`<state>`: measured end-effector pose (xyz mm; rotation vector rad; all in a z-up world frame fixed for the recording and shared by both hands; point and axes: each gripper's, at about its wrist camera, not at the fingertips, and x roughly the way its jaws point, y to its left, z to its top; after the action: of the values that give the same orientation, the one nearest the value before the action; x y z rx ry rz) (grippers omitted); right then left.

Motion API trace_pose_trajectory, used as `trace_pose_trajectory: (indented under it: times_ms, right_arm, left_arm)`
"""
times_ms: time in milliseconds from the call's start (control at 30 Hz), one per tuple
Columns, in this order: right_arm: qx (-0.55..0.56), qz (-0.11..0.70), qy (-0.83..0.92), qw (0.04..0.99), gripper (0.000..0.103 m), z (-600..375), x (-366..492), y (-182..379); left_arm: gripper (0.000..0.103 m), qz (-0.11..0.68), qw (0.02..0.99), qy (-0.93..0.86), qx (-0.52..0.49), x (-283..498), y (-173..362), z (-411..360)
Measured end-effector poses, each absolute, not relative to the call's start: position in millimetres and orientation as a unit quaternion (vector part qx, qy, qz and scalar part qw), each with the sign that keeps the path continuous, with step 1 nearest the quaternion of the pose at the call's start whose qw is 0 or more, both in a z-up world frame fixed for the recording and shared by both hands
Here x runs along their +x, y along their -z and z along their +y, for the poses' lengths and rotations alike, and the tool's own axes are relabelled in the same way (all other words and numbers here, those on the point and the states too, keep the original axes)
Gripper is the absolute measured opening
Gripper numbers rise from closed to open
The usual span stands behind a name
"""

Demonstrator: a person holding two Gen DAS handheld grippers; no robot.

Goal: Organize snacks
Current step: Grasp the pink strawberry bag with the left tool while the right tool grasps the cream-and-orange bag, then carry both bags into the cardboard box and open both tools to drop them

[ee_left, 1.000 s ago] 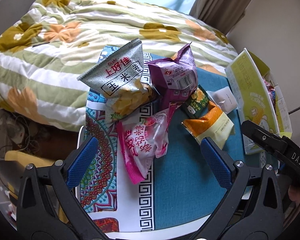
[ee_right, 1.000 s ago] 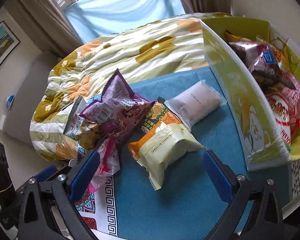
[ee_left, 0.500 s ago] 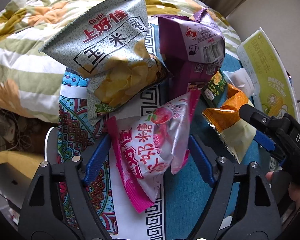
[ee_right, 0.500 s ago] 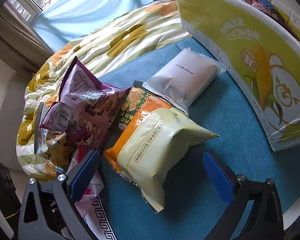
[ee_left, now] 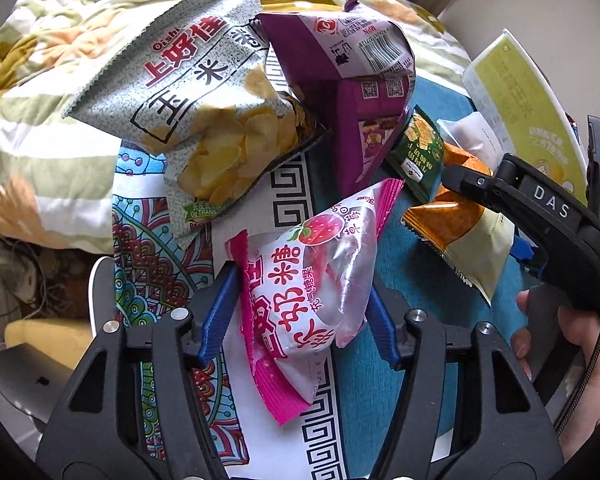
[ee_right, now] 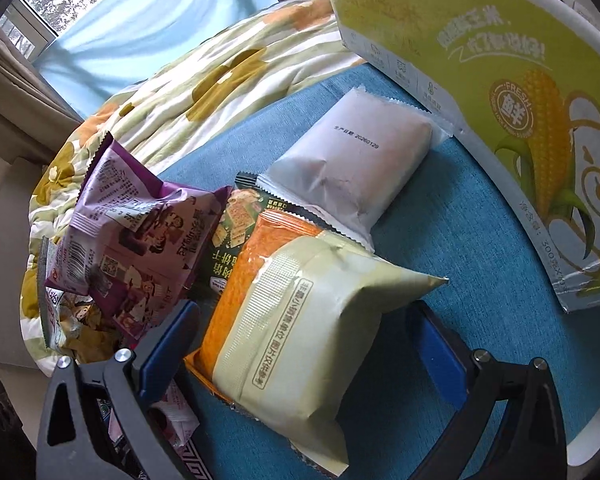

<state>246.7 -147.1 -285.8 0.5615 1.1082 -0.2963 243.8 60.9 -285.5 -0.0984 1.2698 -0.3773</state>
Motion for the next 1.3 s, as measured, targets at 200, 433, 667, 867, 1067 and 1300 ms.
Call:
trace_pose_trajectory:
  times_ms: [200,433,667,867,1067,1300]
  right_arm:
    - [0.256,0.525,0.129,0.801,0.086,-146.8,243.3,288.7]
    - [0.234,0.527,0.109,0.810,0.067,-140.8,235.1,280.7]
    - [0.238,0.523,0.099,0.813,0.065,-144.3,225.1,273.3]
    - [0.219,0.505,0.082,0.830,0.065,-140.6,214.5,244.4]
    - [0.200,0.468,0.061,0.859,0.064,-146.6,196.2,193.8]
    - [0.187,0.403,0.065,0.893,0.065,-185.1,164.8,135.2]
  left_arm:
    - [0.057,0.590,0.787,0.174,-0.040,238.3,284.3,59.1]
    - [0.053,0.591,0.788,0.170,-0.035,233.2,281.8,59.6]
    - [0.053,0.593,0.786,0.170,-0.040,228.2,273.5,58.8]
    - [0.053,0.576,0.797,0.178,-0.042,227.6,243.6,54.4]
    - [0.053,0.556,0.801,0.214,-0.056,235.9,202.2,34.4]
    - [0.053,0.504,0.823,0.259,-0.037,233.4,137.5,-27.3]
